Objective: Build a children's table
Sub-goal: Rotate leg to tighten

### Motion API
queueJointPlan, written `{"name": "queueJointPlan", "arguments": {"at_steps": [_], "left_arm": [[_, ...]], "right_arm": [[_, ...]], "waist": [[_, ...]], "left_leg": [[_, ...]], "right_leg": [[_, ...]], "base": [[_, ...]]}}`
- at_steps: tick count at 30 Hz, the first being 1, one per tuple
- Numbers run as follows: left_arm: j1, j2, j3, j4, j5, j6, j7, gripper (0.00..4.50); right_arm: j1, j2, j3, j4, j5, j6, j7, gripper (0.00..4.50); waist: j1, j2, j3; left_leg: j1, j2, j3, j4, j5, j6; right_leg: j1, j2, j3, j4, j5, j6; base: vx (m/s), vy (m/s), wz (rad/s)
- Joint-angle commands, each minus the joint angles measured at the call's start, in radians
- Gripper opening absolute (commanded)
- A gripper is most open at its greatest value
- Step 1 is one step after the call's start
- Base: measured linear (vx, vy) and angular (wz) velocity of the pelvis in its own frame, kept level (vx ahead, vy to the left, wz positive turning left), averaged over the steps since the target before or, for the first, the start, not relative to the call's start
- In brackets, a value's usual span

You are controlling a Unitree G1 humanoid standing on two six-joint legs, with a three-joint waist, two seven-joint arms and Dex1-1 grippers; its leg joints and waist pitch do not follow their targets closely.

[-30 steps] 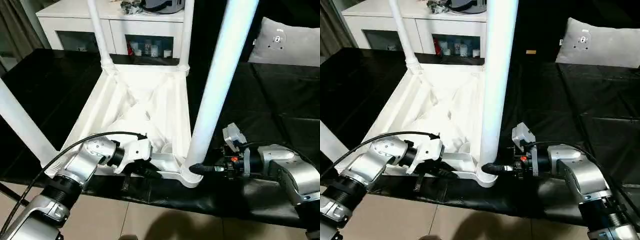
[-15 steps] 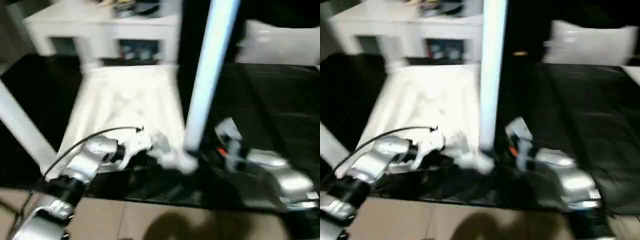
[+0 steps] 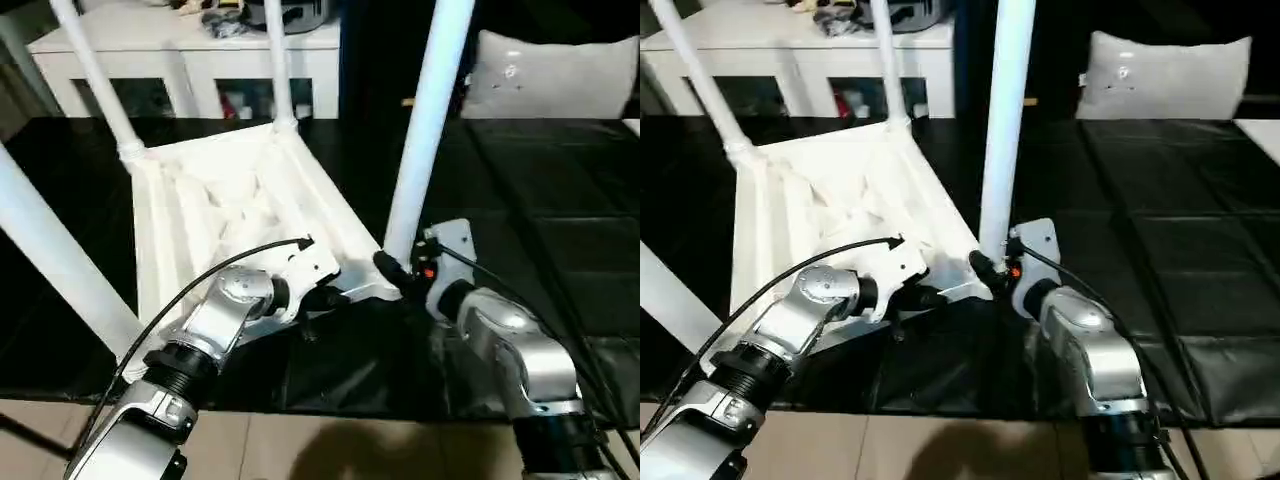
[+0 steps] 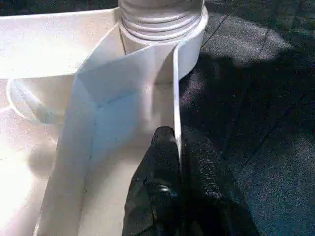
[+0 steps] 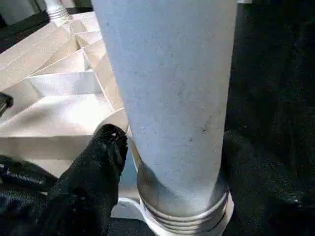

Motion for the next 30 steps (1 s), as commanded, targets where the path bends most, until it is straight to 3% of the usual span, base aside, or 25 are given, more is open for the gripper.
{"name": "queueJointPlan", "arguments": {"at_steps": [1,5,6,8,10,14,15,22,30], "left_arm": [[0.014,0.009,-0.001,-0.022,-0.011,-0.064,-0.011,0.0],[0.036,0.045,-0.019,-0.033,-0.01,-0.11,-0.073,0.0],[0.043,0.069,-0.033,-0.033,-0.008,-0.133,-0.114,0.0],[0.044,0.077,-0.039,-0.031,-0.007,-0.143,-0.129,0.0],[0.045,0.115,-0.065,-0.025,-0.01,-0.183,-0.212,0.0],[0.048,0.136,-0.08,-0.032,-0.015,-0.197,-0.267,0.0],[0.049,0.158,-0.096,-0.041,-0.017,-0.211,-0.323,0.0],[0.05,0.205,-0.137,-0.064,-0.03,-0.246,-0.456,0.0],[0.049,0.222,-0.154,-0.079,-0.035,-0.253,-0.515,0.0]], "right_arm": [[0.025,-0.015,0.043,-0.006,0.016,-0.001,0.056,3.52],[0.046,-0.093,0.033,-0.02,0.043,-0.045,0.178,3.69],[0.054,-0.162,0.031,-0.026,0.051,-0.074,0.271,3.84],[0.056,-0.186,0.033,-0.027,0.053,-0.084,0.302,3.99],[0.063,-0.286,0.038,-0.033,0.081,-0.11,0.442,4.27],[0.056,-0.334,0.047,-0.017,0.082,-0.133,0.51,4.27],[0.049,-0.373,0.053,-0.002,0.107,-0.138,0.6,4.27],[0.01,-0.421,0.084,0.039,0.159,-0.147,0.771,3.61],[-0.009,-0.425,0.119,0.054,0.193,-0.127,0.872,3.04]], "waist": [[0.005,-0.017,-0.06],[0.009,-0.017,-0.059],[0.012,-0.013,-0.059],[0.016,-0.014,-0.059],[0.021,-0.017,-0.061],[0.029,-0.019,-0.061],[0.034,-0.022,-0.062],[0.057,-0.024,-0.064],[0.073,-0.028,-0.062]], "left_leg": [[-0.017,0.047,-0.013,-0.061,-0.047,0.059],[-0.02,0.049,-0.012,-0.061,-0.064,0.072],[-0.018,0.052,-0.012,-0.06,-0.077,0.075],[-0.019,0.053,-0.012,-0.059,-0.077,0.081],[-0.02,0.054,-0.012,-0.056,-0.069,0.093],[-0.019,0.056,-0.01,-0.054,-0.068,0.101],[-0.018,0.057,-0.01,-0.054,-0.066,0.106],[-0.016,0.063,-0.009,-0.049,-0.047,0.12],[-0.015,0.063,-0.008,-0.05,-0.064,0.101]], "right_leg": [[0.059,-0.091,0.054,-0.058,-0.198,-0.155],[0.057,-0.091,0.051,-0.061,-0.218,-0.152],[0.056,-0.092,0.052,-0.062,-0.244,-0.144],[0.055,-0.09,0.052,-0.062,-0.244,-0.144],[0.056,-0.091,0.05,-0.058,-0.227,-0.153],[0.051,-0.091,0.049,-0.058,-0.232,-0.161],[0.052,-0.092,0.049,-0.056,-0.231,-0.165],[0.048,-0.093,0.048,-0.048,-0.216,-0.187],[0.045,-0.094,0.05,-0.053,-0.276,-0.168]], "base": [[0.0,0.0,0.0],[0.0,0.0,0.0],[0.0,0.0,0.0],[0.0,0.0,0.0],[0.0,0.0,0.0],[0.0,0.0,0.0],[0.0,0.0,0.0],[0.0,0.0,0.0],[0.0,0.0,0.0]]}}
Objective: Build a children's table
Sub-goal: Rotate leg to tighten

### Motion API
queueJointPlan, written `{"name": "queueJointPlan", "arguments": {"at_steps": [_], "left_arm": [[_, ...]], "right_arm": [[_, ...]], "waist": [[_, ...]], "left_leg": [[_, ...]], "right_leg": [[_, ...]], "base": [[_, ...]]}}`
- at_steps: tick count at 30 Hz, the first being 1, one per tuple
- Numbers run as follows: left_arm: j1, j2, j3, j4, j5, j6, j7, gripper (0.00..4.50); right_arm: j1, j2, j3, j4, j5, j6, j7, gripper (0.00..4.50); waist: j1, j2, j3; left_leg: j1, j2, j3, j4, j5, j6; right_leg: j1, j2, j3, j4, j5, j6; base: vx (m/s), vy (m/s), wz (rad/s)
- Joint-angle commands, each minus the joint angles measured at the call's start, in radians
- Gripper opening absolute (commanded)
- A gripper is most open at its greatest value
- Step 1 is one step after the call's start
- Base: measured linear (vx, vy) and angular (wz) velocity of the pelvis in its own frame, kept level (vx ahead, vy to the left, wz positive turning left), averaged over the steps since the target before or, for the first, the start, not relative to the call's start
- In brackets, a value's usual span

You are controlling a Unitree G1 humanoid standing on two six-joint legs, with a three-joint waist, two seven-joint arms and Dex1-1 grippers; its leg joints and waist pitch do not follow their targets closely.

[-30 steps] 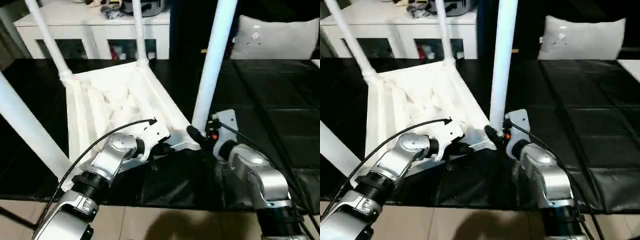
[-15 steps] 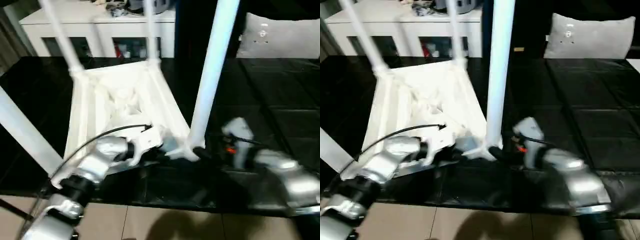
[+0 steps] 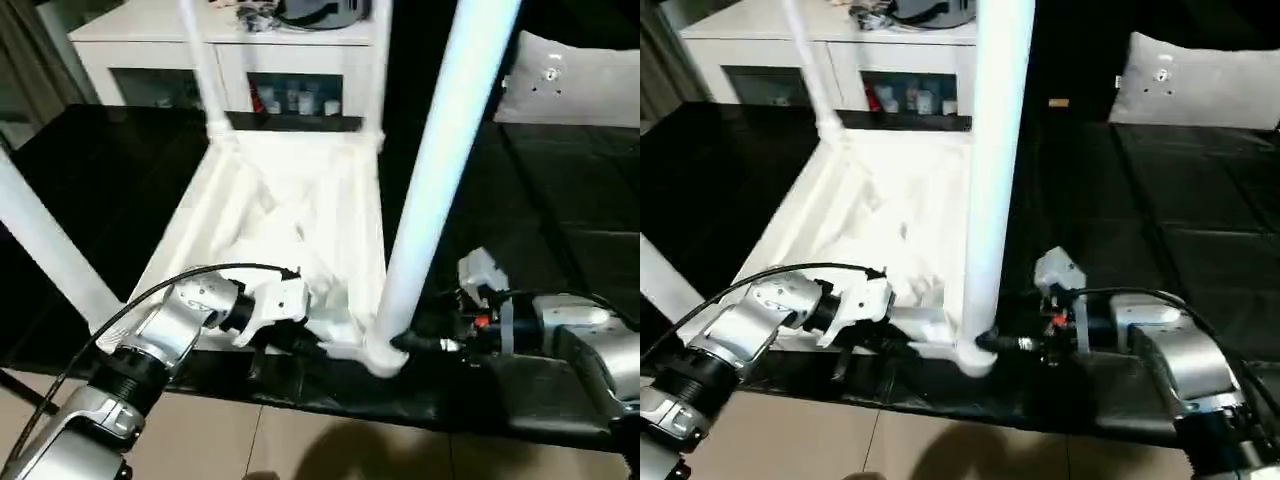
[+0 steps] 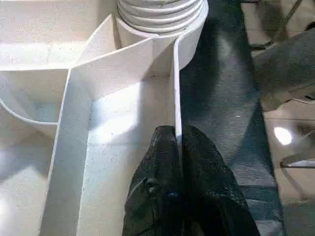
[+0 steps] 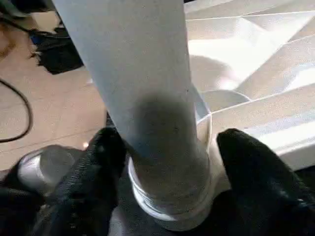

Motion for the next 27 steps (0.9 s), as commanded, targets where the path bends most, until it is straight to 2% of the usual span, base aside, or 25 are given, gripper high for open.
{"name": "queueJointPlan", "arguments": {"at_steps": [1,9,10,15,17,18,20,22,24,25,27], "left_arm": [[0.009,0.006,-0.049,-0.025,0.014,-0.011,-0.053,0.0],[0.015,0.009,-0.058,-0.039,0.009,-0.008,-0.069,0.0],[0.016,0.009,-0.058,-0.042,0.01,-0.005,-0.07,0.0],[0.021,0.011,-0.053,-0.042,0.013,0.007,-0.057,0.0],[0.026,0.005,-0.044,-0.047,0.008,0.034,-0.038,0.0],[0.03,-0.008,-0.029,-0.057,0.008,0.101,0.007,0.0],[0.032,-0.024,-0.01,-0.064,-0.005,0.142,0.039,0.0],[0.032,-0.052,0.014,-0.073,-0.025,0.195,0.082,0.0],[0.029,-0.076,0.03,-0.078,-0.033,0.231,0.121,0.0],[0.023,-0.101,0.042,-0.076,-0.031,0.256,0.164,0.0],[0.011,-0.146,0.059,-0.069,-0.026,0.295,0.238,0.0]], "right_arm": [[-0.022,0.002,0.013,0.012,0.008,-0.006,0.012,2.81],[-0.038,0.033,0.031,0.038,0.022,-0.005,0.026,2.15],[-0.034,0.032,0.033,0.032,0.028,0.007,0.04,2.1],[-0.014,0.027,0.034,0.009,0.048,0.027,0.05,2.03],[0.001,0.036,0.025,-0.012,0.067,0.04,0.044,2.03],[0.025,0.061,0.008,-0.05,0.085,0.061,-0.002,2.02],[0.034,0.089,-0.005,-0.064,0.078,0.08,-0.074,2.02],[0.035,0.126,-0.013,-0.069,0.045,0.088,-0.169,2.02],[0.034,0.16,-0.019,-0.072,0.018,0.106,-0.252,2.02],[0.027,0.199,-0.03,-0.067,-0.012,0.135,-0.346,2.02],[0.008,0.269,-0.053,-0.042,-0.066,0.176,-0.509,2.02]], "waist": [[-0.001,-0.023,-0.061],[-0.002,-0.024,-0.063],[-0.003,-0.026,-0.062],[-0.003,-0.024,-0.062],[-0.002,-0.021,-0.062],[-0.003,-0.02,-0.062],[-0.002,-0.021,-0.06],[-0.009,-0.023,-0.055],[-0.016,-0.025,-0.048],[-0.022,-0.026,-0.047],[-0.045,-0.025,-0.041]], "left_leg": [[-0.003,0.061,-0.009,-0.062,-0.067,0.091],[-0.006,0.059,-0.01,-0.061,-0.059,0.083],[-0.006,0.059,-0.009,-0.061,-0.058,0.084],[-0.005,0.059,-0.01,-0.062,-0.067,0.079],[-0.004,0.06,-0.009,-0.062,-0.072,0.074],[-0.004,0.061,-0.009,-0.063,-0.071,0.072],[-0.005,0.06,-0.01,-0.064,-0.07,0.068],[-0.004,0.054,-0.01,-0.066,-0.101,0.052],[-0.001,0.045,-0.011,-0.07,-0.154,0.031],[0.0,0.045,-0.011,-0.072,-0.157,0.024],[-0.003,0.037,-0.015,-0.075,-0.19,0.0]], "right_leg": [[0.053,-0.094,0.05,-0.058,-0.278,-0.166],[0.055,-0.091,0.049,-0.054,-0.256,-0.168],[0.054,-0.091,0.049,-0.055,-0.257,-0.167],[0.054,-0.09,0.049,-0.056,-0.271,-0.163],[0.055,-0.092,0.05,-0.058,-0.274,-0.161],[0.054,-0.09,0.051,-0.056,-0.263,-0.164],[0.053,-0.09,0.051,-0.056,-0.26,-0.167],[0.051,-0.09,0.05,-0.065,-0.333,-0.152],[0.05,-0.092,0.046,-0.085,-0.502,-0.097],[0.049,-0.091,0.047,-0.088,-0.526,-0.085],[0.047,-0.087,0.037,-0.1,-0.61,-0.043]], "base": [[0.0,0.0,0.0],[0.0,0.0,0.0],[0.0,0.0,0.0],[0.0,0.0,0.0],[0.0,0.0,0.0],[0.0,0.0,0.0],[0.0,0.0,0.0],[0.0,0.0,0.0],[0.0,0.0,0.0],[0.0,0.0,0.0],[0.0,0.0,0.0]]}}
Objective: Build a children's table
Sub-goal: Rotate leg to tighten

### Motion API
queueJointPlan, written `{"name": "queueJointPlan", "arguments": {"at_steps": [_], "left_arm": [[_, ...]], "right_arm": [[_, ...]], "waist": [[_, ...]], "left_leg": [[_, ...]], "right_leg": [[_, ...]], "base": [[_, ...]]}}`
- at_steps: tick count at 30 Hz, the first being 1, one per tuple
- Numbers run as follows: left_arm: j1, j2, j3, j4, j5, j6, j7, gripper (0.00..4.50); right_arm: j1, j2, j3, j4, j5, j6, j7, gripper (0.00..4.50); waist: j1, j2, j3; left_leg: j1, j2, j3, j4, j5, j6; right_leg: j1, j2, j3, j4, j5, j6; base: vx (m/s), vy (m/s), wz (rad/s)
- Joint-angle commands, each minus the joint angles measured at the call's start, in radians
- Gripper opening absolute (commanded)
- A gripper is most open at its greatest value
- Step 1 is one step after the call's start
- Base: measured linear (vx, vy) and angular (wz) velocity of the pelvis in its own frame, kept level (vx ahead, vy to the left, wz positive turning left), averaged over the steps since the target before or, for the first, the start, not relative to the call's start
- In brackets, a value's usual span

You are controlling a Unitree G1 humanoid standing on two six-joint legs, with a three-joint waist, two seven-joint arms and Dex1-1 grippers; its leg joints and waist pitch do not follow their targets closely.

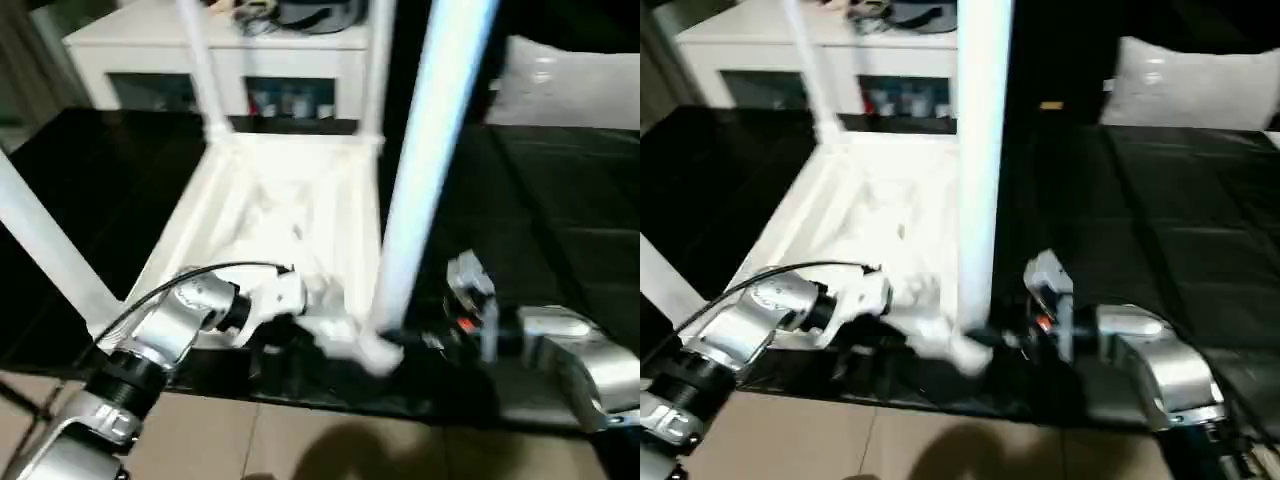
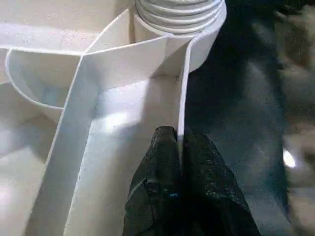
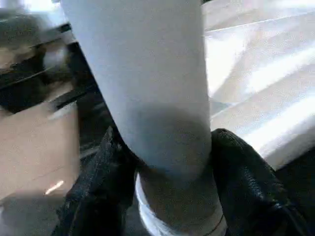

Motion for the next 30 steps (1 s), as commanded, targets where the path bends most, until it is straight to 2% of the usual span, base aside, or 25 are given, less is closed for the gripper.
{"name": "queueJointPlan", "arguments": {"at_steps": [1,2,3,4,5,6,7,9,12,15,19,20,23,25,27,30], "left_arm": [[-0.014,-0.089,-0.009,-0.016,-0.035,0.047,0.079,0.0],[-0.016,-0.095,-0.007,-0.014,-0.033,0.051,0.09,0.0],[-0.027,-0.128,0.003,-0.005,-0.021,0.067,0.149,0.0],[-0.028,-0.13,0.003,-0.005,-0.02,0.069,0.153,0.0],[-0.04,-0.169,0.016,0.008,-0.008,0.078,0.22,0.0],[-0.043,-0.181,0.021,0.012,-0.004,0.082,0.242,0.0],[-0.047,-0.196,0.026,0.015,-0.004,0.084,0.261,0.0],[-0.049,-0.208,0.026,0.01,-0.001,0.088,0.272,0.0],[-0.047,-0.208,0.02,0.002,0.008,0.089,0.27,0.0],[-0.045,-0.19,0.012,0.003,0.019,0.077,0.269,0.0],[-0.039,-0.162,0.006,0.011,0.026,0.045,0.246,0.0],[-0.036,-0.152,0.001,0.012,0.027,0.031,0.23,0.0],[-0.024,-0.106,-0.023,0.013,0.035,-0.022,0.16,0.0],[-0.022,-0.095,-0.026,0.013,0.032,-0.032,0.139,0.0],[-0.022,-0.079,-0.033,0.015,0.029,-0.051,0.109,0.0],[-0.025,-0.037,-0.063,0.029,0.038,-0.111,0.046,0.0]], "right_arm": [[-0.037,0.084,0.001,0.029,-0.033,0.082,-0.203,2.02],[-0.04,0.094,-0.004,0.031,-0.037,0.089,-0.222,2.02],[-0.053,0.144,-0.031,0.042,-0.07,0.113,-0.335,2.02],[-0.054,0.147,-0.032,0.042,-0.072,0.115,-0.341,2.02],[-0.064,0.177,-0.039,0.055,-0.12,0.12,-0.437,2.02],[-0.065,0.182,-0.037,0.057,-0.132,0.115,-0.459,2.02],[-0.063,0.186,-0.032,0.06,-0.134,0.084,-0.462,2.35],[-0.055,0.197,-0.031,0.049,-0.133,0.052,-0.463,2.68],[-0.043,0.21,-0.028,0.022,-0.133,0.048,-0.456,2.84],[-0.034,0.209,-0.023,-0.003,-0.121,0.046,-0.443,3.2],[-0.022,0.167,-0.007,-0.009,-0.115,0.009,-0.386,3.44],[-0.018,0.151,-0.004,-0.009,-0.113,-0.004,-0.362,3.54],[0.002,0.067,-0.001,-0.016,-0.098,-0.053,-0.24,3.54],[0.007,0.039,-0.004,-0.021,-0.088,-0.065,-0.196,3.84],[0.011,0.002,-0.008,-0.022,-0.073,-0.076,-0.137,3.93],[0.011,-0.075,0.001,-0.017,-0.056,-0.094,-0.026,4.28]], "waist": [[-0.001,-0.022,-0.041],[-0.016,-0.019,-0.041],[-0.027,-0.018,-0.043],[-0.034,-0.016,-0.044],[-0.038,-0.014,-0.047],[-0.044,-0.013,-0.047],[-0.045,-0.016,-0.048],[-0.039,-0.014,-0.051],[-0.029,-0.014,-0.057],[-0.022,-0.011,-0.061],[-0.018,-0.005,-0.058],[-0.017,-0.006,-0.057],[-0.016,-0.005,-0.057],[-0.013,-0.005,-0.057],[-0.009,-0.009,-0.058],[0.0,-0.009,-0.06]], "left_leg": [[-0.015,0.033,-0.018,-0.081,-0.201,0.008],[-0.014,0.029,-0.019,-0.081,-0.211,0.004],[-0.011,0.028,-0.021,-0.08,-0.217,0.007],[-0.012,0.029,-0.02,-0.081,-0.215,0.008],[-0.016,0.032,-0.023,-0.083,-0.208,0.014],[-0.008,0.034,-0.02,-0.084,-0.204,0.017],[-0.006,0.033,-0.019,-0.082,-0.2,0.021],[-0.009,0.037,-0.016,-0.082,-0.173,0.04],[-0.01,0.041,-0.013,-0.078,-0.116,0.057],[-0.017,0.041,-0.013,-0.075,-0.07,0.071],[-0.015,0.044,-0.013,-0.078,-0.093,0.066],[-0.014,0.044,-0.014,-0.079,-0.105,0.064],[-0.015,0.046,-0.013,-0.079,-0.118,0.07],[-0.015,0.047,-0.013,-0.078,-0.113,0.074],[-0.014,0.048,-0.013,-0.078,-0.11,0.078],[-0.015,0.051,-0.013,-0.074,-0.094,0.09]], "right_leg": [[0.05,-0.088,0.032,-0.112,-0.627,-0.032],[0.048,-0.087,0.029,-0.119,-0.644,-0.014],[0.048,-0.086,0.027,-0.121,-0.64,-0.009],[0.048,-0.085,0.028,-0.12,-0.623,-0.014],[0.053,-0.087,0.027,-0.119,-0.587,-0.021],[0.046,-0.082,0.028,-0.12,-0.546,-0.035],[0.046,-0.082,0.029,-0.12,-0.533,-0.039],[0.049,-0.084,0.038,-0.111,-0.464,-0.066],[0.051,-0.085,0.045,-0.095,-0.35,-0.106],[0.059,-0.085,0.045,-0.083,-0.269,-0.132],[0.058,-0.086,0.044,-0.087,-0.296,-0.131],[0.059,-0.085,0.044,-0.088,-0.308,-0.124],[0.059,-0.087,0.046,-0.09,-0.324,-0.115],[0.058,-0.086,0.046,-0.089,-0.314,-0.121],[0.059,-0.088,0.045,-0.088,-0.307,-0.127],[0.059,-0.087,0.046,-0.081,-0.272,-0.142]], "base": [[0.0,0.0,0.0],[0.0,0.0,0.0],[0.0,0.0,0.0],[0.0,0.0,0.0],[0.0,0.0,0.0],[0.0,0.0,0.0],[0.0,0.0,0.0],[0.0,0.0,0.0],[0.0,0.0,0.0],[0.0,0.0,0.0],[0.0,0.0,0.0],[0.0,0.0,0.0],[0.0,0.0,0.0],[0.0,0.0,0.0],[0.0,0.0,0.0],[0.0,0.0,0.0]]}}
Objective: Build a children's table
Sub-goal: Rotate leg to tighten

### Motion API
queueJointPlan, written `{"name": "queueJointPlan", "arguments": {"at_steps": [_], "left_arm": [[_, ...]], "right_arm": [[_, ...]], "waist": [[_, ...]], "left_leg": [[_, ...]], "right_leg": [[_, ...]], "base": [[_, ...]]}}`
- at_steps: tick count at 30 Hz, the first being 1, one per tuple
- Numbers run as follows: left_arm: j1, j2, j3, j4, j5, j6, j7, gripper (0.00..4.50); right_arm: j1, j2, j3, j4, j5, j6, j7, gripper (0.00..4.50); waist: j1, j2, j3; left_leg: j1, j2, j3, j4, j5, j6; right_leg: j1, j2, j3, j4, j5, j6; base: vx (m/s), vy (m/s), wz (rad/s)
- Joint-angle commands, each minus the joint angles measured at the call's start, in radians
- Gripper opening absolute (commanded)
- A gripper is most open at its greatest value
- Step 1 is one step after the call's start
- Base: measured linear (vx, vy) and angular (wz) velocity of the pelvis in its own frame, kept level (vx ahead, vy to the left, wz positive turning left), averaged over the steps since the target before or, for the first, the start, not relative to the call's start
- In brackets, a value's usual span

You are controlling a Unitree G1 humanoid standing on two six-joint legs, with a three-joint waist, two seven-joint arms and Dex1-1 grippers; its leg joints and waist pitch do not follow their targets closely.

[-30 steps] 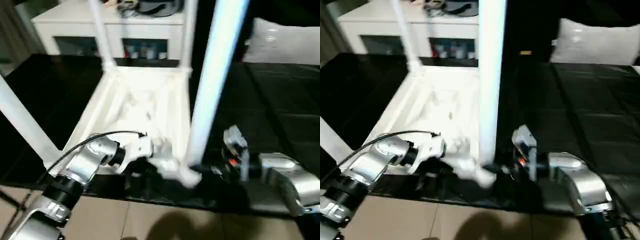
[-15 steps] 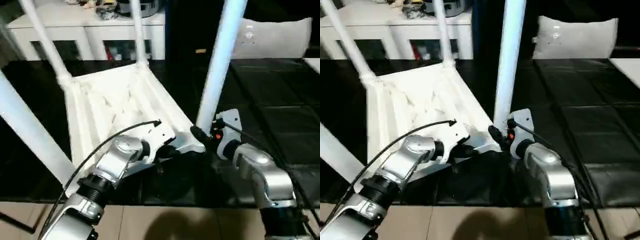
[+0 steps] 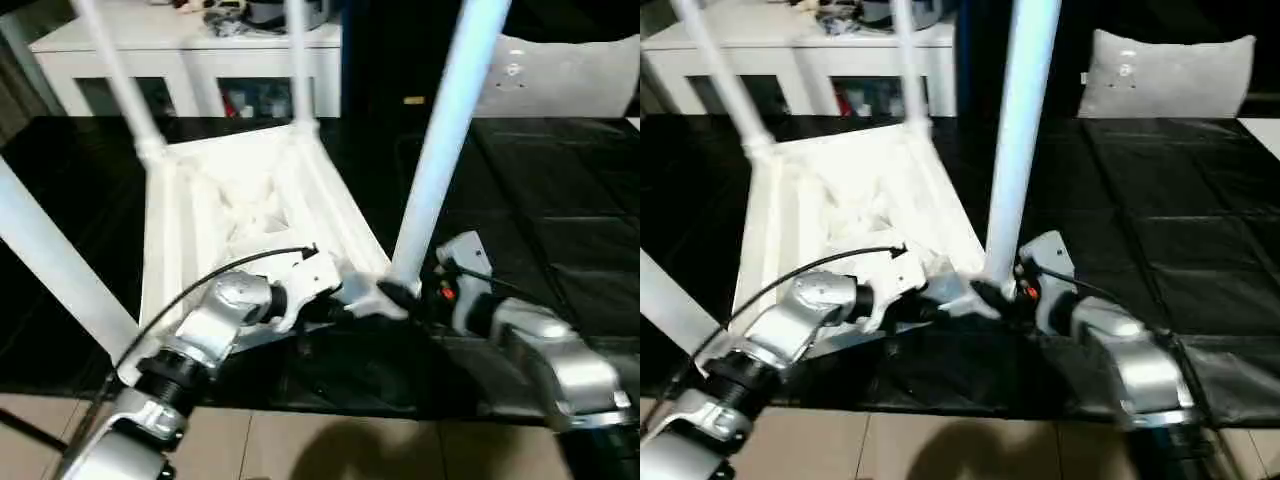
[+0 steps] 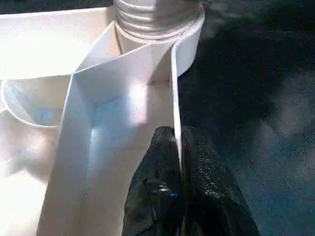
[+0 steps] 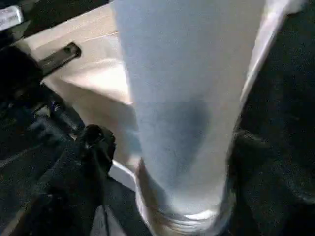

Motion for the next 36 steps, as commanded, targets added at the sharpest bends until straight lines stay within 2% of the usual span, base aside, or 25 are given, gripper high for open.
{"name": "queueJointPlan", "arguments": {"at_steps": [1,3,4,7,12,16,22,29,32,34,36], "left_arm": [[-0.004,0.025,-0.043,0.001,0.015,-0.044,-0.062,0.0],[-0.007,0.051,-0.062,0.013,0.022,-0.086,-0.111,0.0],[-0.007,0.054,-0.063,0.013,0.021,-0.089,-0.121,0.0],[-0.001,0.071,-0.076,0.002,0.009,-0.102,-0.186,0.0],[0.011,0.105,-0.108,-0.032,-0.01,-0.11,-0.271,0.0],[0.015,0.119,-0.118,-0.045,-0.014,-0.11,-0.303,0.0],[0.021,0.127,-0.119,-0.053,-0.014,-0.113,-0.321,0.0],[0.028,0.135,-0.123,-0.062,-0.015,-0.112,-0.324,0.0],[0.03,0.134,-0.12,-0.06,-0.016,-0.11,-0.319,0.0],[0.033,0.13,-0.115,-0.061,-0.021,-0.103,-0.309,0.0],[0.034,0.118,-0.099,-0.063,-0.029,-0.074,-0.279,0.0]], "right_arm": [[0.001,-0.027,0.012,-0.012,0.016,-0.02,0.058,4.33],[-0.001,-0.069,0.025,-0.01,0.039,-0.032,0.142,4.38],[0.0,-0.077,0.029,-0.012,0.044,-0.035,0.16,4.2],[-0.004,-0.109,0.041,-0.012,0.072,-0.034,0.248,4.05],[-0.025,-0.138,0.069,0.011,0.098,-0.032,0.353,3.71],[-0.041,-0.139,0.079,0.033,0.121,-0.032,0.404,3.37],[-0.048,-0.144,0.102,0.036,0.146,-0.01,0.46,2.85],[-0.045,-0.157,0.112,0.035,0.155,0.002,0.491,2.28],[-0.039,-0.163,0.113,0.027,0.168,0.016,0.501,2.19],[-0.032,-0.163,0.111,0.017,0.174,0.023,0.501,2.16],[-0.014,-0.14,0.092,-0.011,0.201,0.037,0.473,2.14]], "waist": [[0.003,-0.018,-0.056],[0.009,-0.022,-0.057],[0.01,-0.02,-0.056],[0.022,-0.02,-0.057],[0.034,-0.019,-0.058],[0.044,-0.023,-0.058],[0.048,-0.027,-0.059],[0.049,-0.028,-0.06],[0.049,-0.03,-0.059],[0.049,-0.027,-0.058],[0.049,-0.027,-0.058]], "left_leg": [[-0.008,0.051,-0.01,-0.064,-0.088,0.088],[-0.008,0.051,-0.009,-0.062,-0.084,0.094],[-0.008,0.051,-0.009,-0.062,-0.084,0.097],[-0.004,0.056,-0.007,-0.061,-0.088,0.098],[-0.005,0.058,-0.009,-0.061,-0.091,0.096],[-0.005,0.059,-0.008,-0.06,-0.087,0.094],[-0.006,0.058,-0.008,-0.06,-0.084,0.091],[-0.006,0.058,-0.008,-0.059,-0.076,0.086],[-0.005,0.057,-0.007,-0.06,-0.082,0.086],[-0.004,0.057,-0.008,-0.061,-0.094,0.081],[-0.004,0.057,-0.008,-0.062,-0.098,0.076]], "right_leg": [[0.06,-0.088,0.05,-0.064,-0.274,-0.144],[0.062,-0.089,0.05,-0.062,-0.272,-0.149],[0.061,-0.089,0.05,-0.063,-0.276,-0.15],[0.056,-0.09,0.05,-0.063,-0.291,-0.155],[0.057,-0.091,0.05,-0.057,-0.268,-0.171],[0.055,-0.093,0.05,-0.059,-0.303,-0.159],[0.056,-0.091,0.049,-0.058,-0.301,-0.154],[0.055,-0.091,0.05,-0.056,-0.294,-0.154],[0.055,-0.09,0.049,-0.059,-0.306,-0.15],[0.055,-0.09,0.049,-0.062,-0.323,-0.145],[0.056,-0.09,0.05,-0.062,-0.325,-0.142]], "base": [[0.0,0.0,0.0],[0.0,0.0,0.0],[0.0,0.0,0.0],[0.0,0.0,0.0],[0.0,0.0,0.0],[0.0,0.0,0.0],[0.0,0.0,0.0],[0.0,0.0,0.0],[0.0,0.0,0.0],[0.0,0.0,0.0],[0.0,0.0,0.0]]}}
